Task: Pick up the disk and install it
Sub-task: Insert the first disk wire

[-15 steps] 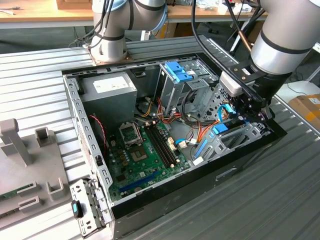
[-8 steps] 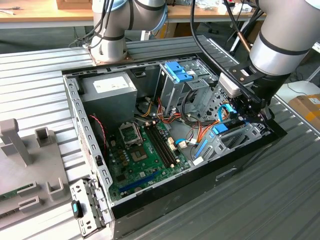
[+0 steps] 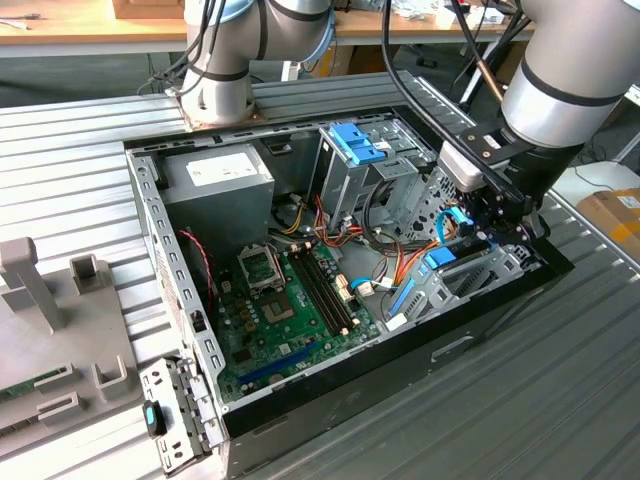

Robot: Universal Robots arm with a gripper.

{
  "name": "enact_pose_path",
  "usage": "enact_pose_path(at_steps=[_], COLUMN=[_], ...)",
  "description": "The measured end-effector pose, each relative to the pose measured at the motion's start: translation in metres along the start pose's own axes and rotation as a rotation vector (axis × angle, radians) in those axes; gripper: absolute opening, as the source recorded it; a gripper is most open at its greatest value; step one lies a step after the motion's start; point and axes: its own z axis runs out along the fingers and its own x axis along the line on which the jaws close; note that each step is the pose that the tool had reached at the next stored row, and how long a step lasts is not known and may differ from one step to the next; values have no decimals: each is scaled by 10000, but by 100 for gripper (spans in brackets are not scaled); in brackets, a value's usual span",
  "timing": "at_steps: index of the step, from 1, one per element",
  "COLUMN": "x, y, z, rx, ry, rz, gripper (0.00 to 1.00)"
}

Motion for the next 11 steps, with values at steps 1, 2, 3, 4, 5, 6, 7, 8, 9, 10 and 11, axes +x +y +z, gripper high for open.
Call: enact_pose_path(at_steps=[1, 2, 3, 4, 5, 6, 7, 8, 9, 10, 11], x=[0, 0, 1, 1, 1, 1, 1, 1, 1, 1, 1], y=[1, 1, 4, 4, 5, 5, 5, 5, 5, 5, 5], z=[2, 4, 15, 16, 20, 20, 21, 21, 22, 22, 23], rx=[0, 0, 0, 0, 1, 1, 0, 1, 0, 0, 0], ry=[-2, -3, -4, 0, -1, 0, -2, -2, -2, -3, -8], rz=[1, 1, 1, 1, 1, 1, 2, 2, 2, -3, -21], gripper=[16, 16, 16, 16, 16, 16, 16, 16, 16, 16, 16])
